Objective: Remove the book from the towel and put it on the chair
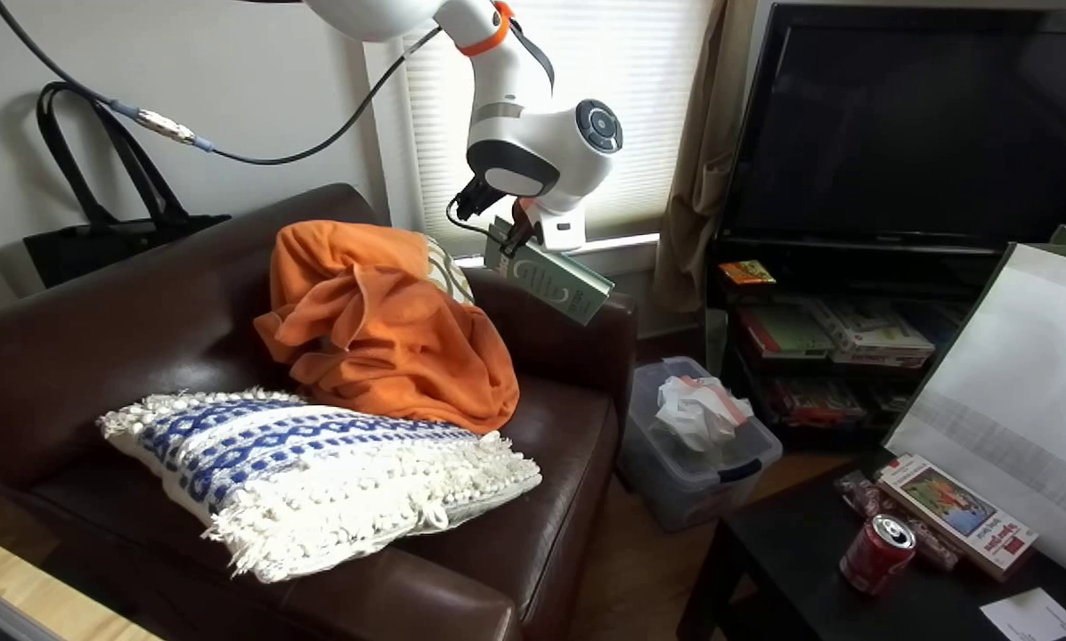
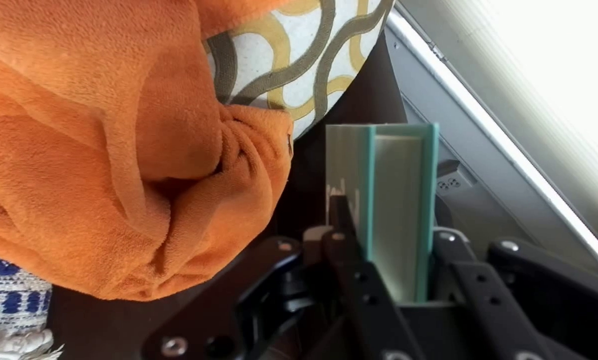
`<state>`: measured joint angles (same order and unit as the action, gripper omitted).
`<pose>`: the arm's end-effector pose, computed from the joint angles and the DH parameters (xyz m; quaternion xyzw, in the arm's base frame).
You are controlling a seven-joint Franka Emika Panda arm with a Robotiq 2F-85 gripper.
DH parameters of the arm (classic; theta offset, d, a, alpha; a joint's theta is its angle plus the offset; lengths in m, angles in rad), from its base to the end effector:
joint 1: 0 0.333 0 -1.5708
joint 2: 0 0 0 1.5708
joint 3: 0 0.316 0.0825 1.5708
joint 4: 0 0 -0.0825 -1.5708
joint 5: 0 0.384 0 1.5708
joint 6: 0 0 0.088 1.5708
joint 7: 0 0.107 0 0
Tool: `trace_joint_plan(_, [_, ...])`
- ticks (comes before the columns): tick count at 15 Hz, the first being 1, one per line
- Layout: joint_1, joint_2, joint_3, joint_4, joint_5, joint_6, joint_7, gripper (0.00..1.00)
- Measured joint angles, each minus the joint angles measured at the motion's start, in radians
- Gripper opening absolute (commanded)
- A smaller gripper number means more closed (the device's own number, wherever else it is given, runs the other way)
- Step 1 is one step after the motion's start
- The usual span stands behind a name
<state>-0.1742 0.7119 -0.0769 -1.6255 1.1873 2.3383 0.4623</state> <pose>0.6811 -0.1523 0.2121 -0.6566 0.6502 0.0332 0.3808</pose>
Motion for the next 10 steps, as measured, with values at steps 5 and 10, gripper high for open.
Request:
trace_joint_plan(5, [0.003, 0.02, 0.0, -0.005, 0.0, 0.0, 0.0, 0.59])
trace_joint_plan(10, [0.002, 0.005, 0.0, 0.005, 0.0, 0.0, 0.0, 0.97])
